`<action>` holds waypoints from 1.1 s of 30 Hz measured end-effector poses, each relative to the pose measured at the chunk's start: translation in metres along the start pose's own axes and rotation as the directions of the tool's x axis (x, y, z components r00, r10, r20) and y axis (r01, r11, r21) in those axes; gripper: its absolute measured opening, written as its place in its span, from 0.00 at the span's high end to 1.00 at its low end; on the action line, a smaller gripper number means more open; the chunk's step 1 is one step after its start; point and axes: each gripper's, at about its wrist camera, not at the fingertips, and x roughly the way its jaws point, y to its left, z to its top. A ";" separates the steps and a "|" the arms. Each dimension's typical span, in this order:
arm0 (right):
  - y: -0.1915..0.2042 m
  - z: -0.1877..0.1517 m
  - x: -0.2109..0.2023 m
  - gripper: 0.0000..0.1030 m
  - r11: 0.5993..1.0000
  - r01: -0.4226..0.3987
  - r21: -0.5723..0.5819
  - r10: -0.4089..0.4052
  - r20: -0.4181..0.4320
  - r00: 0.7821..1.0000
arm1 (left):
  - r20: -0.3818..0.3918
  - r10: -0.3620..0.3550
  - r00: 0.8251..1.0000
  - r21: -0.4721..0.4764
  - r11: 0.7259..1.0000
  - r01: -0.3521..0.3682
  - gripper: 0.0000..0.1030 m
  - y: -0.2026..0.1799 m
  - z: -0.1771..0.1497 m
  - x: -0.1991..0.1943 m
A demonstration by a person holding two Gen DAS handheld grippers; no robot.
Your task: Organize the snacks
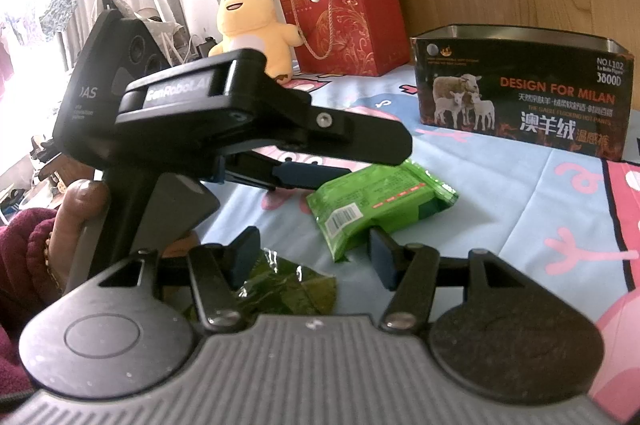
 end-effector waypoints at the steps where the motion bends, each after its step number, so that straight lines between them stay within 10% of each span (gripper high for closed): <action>1: 0.000 0.000 0.000 0.40 1.000 0.000 0.000 0.000 0.000 1.000 | 0.000 0.000 1.000 0.000 1.000 0.000 0.00 0.000 0.000 0.000; 33: 0.001 -0.001 -0.002 0.38 1.000 -0.007 -0.006 0.007 -0.003 1.000 | 0.003 -0.021 1.000 -0.013 1.000 0.021 0.00 0.002 0.001 -0.003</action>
